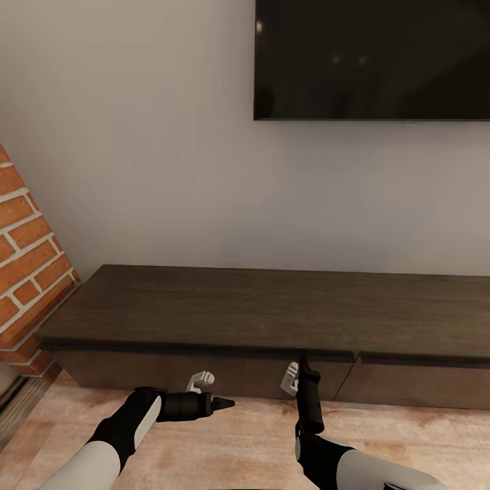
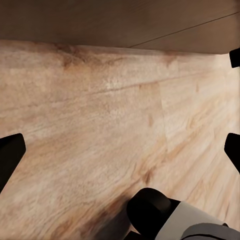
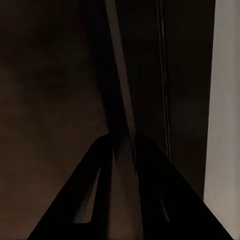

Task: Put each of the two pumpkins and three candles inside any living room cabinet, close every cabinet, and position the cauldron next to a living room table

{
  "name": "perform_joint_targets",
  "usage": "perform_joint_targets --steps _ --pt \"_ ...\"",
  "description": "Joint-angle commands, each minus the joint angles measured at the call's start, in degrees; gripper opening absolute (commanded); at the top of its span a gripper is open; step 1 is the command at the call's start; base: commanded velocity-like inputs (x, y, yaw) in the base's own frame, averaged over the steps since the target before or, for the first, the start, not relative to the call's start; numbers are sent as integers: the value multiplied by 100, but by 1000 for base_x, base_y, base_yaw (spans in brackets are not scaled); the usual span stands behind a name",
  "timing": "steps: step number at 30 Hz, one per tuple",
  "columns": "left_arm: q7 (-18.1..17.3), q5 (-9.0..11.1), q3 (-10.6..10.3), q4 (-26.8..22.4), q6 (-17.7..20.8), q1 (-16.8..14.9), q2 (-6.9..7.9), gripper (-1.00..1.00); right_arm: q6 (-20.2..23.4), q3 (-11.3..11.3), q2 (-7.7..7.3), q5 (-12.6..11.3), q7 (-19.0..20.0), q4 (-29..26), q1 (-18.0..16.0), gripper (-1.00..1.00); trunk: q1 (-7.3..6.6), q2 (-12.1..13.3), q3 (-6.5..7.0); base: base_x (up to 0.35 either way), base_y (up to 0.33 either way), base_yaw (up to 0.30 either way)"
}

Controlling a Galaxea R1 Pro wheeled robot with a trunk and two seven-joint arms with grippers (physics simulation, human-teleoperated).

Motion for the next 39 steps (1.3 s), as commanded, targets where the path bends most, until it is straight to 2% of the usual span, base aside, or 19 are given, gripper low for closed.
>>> perform_joint_targets --steps 1,39 --pt "12 55 -22 -4 55 -2 4 100 4 -17 -1 -114 18 -9 -1 -100 0 -1 -6 0 0 0" --pt "31 55 -22 -2 59 -2 12 100 -22 6 -9 -125 82 -9 -2 -100 0 -1 -6 -3 0 0"
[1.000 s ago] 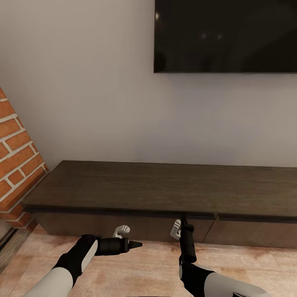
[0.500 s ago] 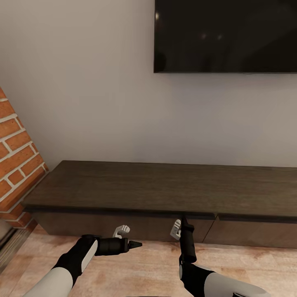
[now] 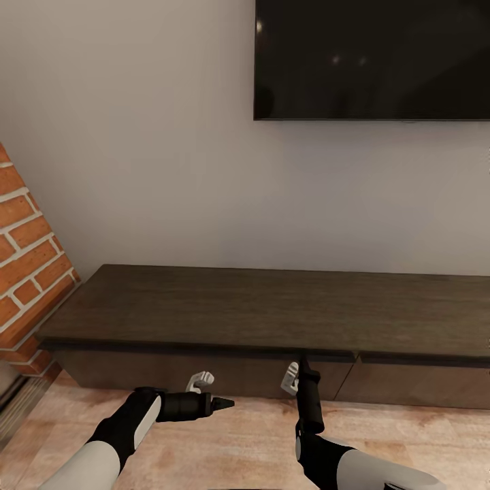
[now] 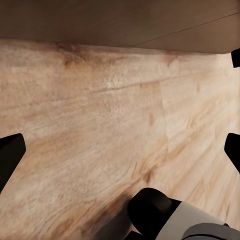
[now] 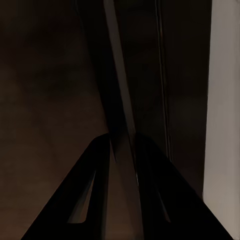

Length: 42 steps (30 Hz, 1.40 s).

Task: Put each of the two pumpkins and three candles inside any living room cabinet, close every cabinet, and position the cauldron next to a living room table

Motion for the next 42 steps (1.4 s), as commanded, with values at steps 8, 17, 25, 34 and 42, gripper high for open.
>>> perform_joint_targets --steps 8,17,25,34,42 --pt "11 55 -25 -5 51 -2 5 100 22 -18 -1 -104 153 -9 -1 -100 -1 -1 -7 -96 0 0" --pt "11 55 -25 -5 44 -2 5 100 25 -11 5 -104 163 -7 -1 -100 -1 -1 -7 -109 0 0" --pt "11 55 -25 -5 51 -2 5 100 24 -11 6 -104 163 -7 8 -100 -1 -1 -7 -109 0 0" --pt "11 55 -25 -5 57 -2 5 100 23 -11 2 -104 163 -8 10 -100 -1 -1 -7 -135 0 0" --pt "4 55 -25 -5 52 -2 5 100 24 -11 6 -104 163 -9 70 -100 -1 -1 -7 -155 0 0"
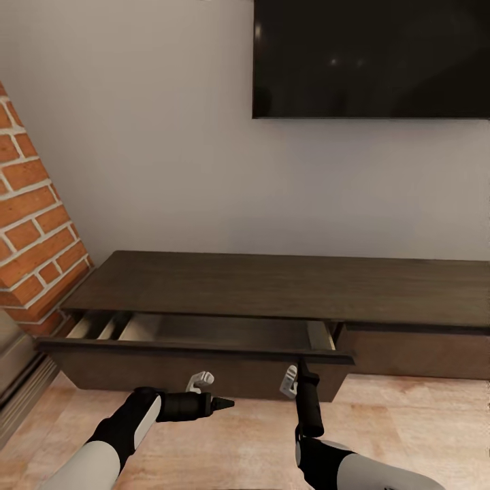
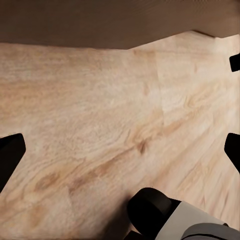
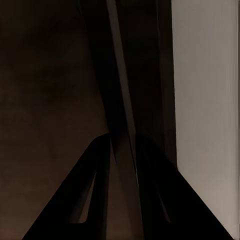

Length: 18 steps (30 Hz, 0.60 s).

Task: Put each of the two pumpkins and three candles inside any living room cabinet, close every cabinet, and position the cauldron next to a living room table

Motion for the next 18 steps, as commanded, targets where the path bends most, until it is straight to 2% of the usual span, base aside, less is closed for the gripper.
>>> perform_joint_targets --steps 1,18 --pt "12 55 -24 -6 50 -2 6 100 27 -134 -3 -135 288 -2 1 -100 -2 -1 -6 -155 0 0" --pt "11 55 -24 -6 49 -2 6 100 26 -134 -2 -135 288 -2 42 -100 -2 -1 -6 -147 0 0"
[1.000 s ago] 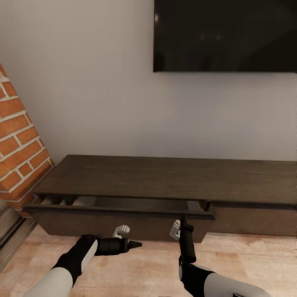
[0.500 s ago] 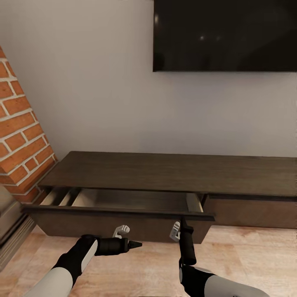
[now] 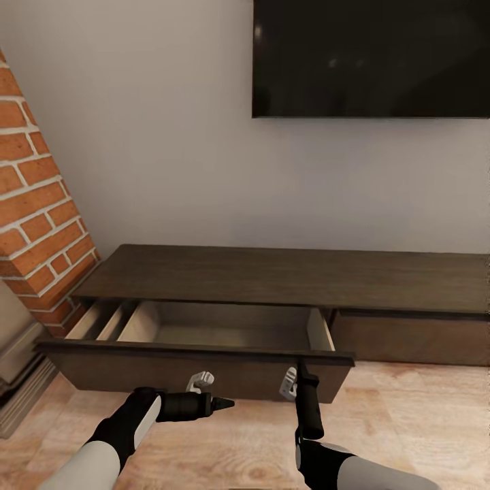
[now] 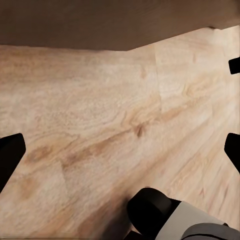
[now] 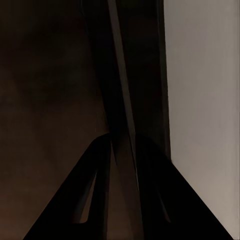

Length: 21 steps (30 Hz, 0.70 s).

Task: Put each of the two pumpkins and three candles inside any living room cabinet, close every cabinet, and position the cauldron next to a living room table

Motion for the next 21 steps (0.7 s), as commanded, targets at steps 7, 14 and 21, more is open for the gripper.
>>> perform_joint_targets --steps 7,14,21 --pt "12 55 -24 -7 51 -1 6 100 33 -198 -5 -151 364 1 -1 -100 -2 -1 -7 -141 0 0" --pt "12 55 -24 -7 50 -1 6 100 35 -195 2 -151 364 1 -1 -100 -2 -1 -7 -138 0 0" --pt "12 55 -24 -7 51 -1 6 100 37 -198 -3 -151 364 1 -1 -100 -2 -1 -7 -138 0 0"
